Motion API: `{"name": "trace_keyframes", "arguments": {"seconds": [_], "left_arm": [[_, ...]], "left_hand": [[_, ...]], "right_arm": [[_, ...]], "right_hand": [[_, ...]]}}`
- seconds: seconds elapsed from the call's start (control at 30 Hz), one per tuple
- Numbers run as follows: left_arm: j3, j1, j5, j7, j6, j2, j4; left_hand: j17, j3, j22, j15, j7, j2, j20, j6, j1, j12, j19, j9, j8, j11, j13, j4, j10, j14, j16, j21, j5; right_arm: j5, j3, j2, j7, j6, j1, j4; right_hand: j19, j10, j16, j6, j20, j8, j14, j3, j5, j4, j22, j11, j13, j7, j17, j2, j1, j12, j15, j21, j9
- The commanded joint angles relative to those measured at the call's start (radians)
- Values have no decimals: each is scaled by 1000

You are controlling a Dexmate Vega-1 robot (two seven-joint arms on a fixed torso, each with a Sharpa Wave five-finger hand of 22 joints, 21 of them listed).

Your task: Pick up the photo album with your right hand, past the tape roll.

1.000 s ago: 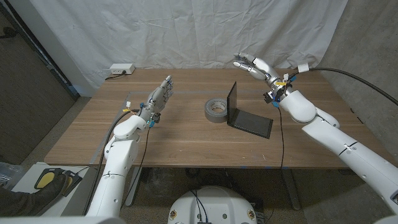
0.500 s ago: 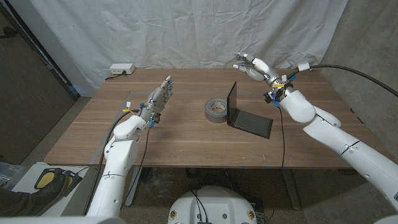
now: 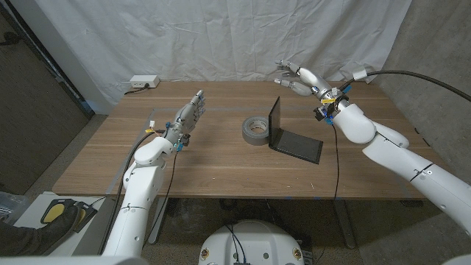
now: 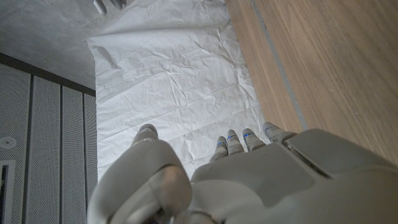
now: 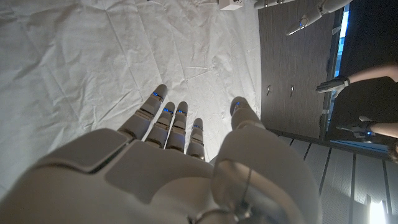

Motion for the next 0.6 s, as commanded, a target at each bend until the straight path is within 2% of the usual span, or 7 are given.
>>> {"name": "trace_keyframes", "arguments": {"seconds": [0.03, 0.23, 0.37, 0.6], "left_arm": [[-5, 1, -13, -12, 12, -3, -9], [3, 1, 3, -3, 18, 1, -13], [8, 1, 14, 1, 32, 4, -22], [6, 3, -5, 0, 33, -15, -33]], "left_hand": [[5, -2, 5, 3, -1, 0, -79, 1, 11, -3, 0, 3, 1, 2, 1, -1, -1, -4, -5, -1, -3], [5, -3, 6, 2, -1, 1, -78, 1, 11, -4, 0, 3, 0, 1, 1, -1, -1, -5, -5, -1, -4], [5, -4, 6, 3, 0, 2, -79, 1, 12, -4, 0, 3, 0, 2, 1, -1, -1, -5, -5, -1, -5], [5, -5, 6, 2, 0, 2, -78, 1, 13, -5, 0, 3, 0, 3, 1, -1, -3, -5, -5, -2, -6]], "right_arm": [[-69, 3, -68, 42, -86, 4, -78], [-107, -4, -90, 57, -115, 13, -104], [-110, -10, -102, 89, -135, 27, -116], [-151, -11, -137, 123, -137, 52, -134]], "right_hand": [[-1, -6, -5, -2, -63, 1, -1, 12, 0, 1, 3, 1, 5, -12, 3, 2, 20, -2, -22, -4, 6], [-2, -16, -5, -7, -63, 1, -4, 17, 1, 1, 3, -13, 5, -20, 3, 1, 29, -6, -22, -9, 6], [-2, -23, -5, -14, -61, 0, -5, 19, 1, 2, 3, -13, 5, -24, 3, 0, 33, -9, -22, -11, 6], [-2, -31, -5, -24, -60, -2, -7, 24, 1, 5, 3, -20, 5, -30, 3, 4, 39, -12, -24, -16, 6]]}}
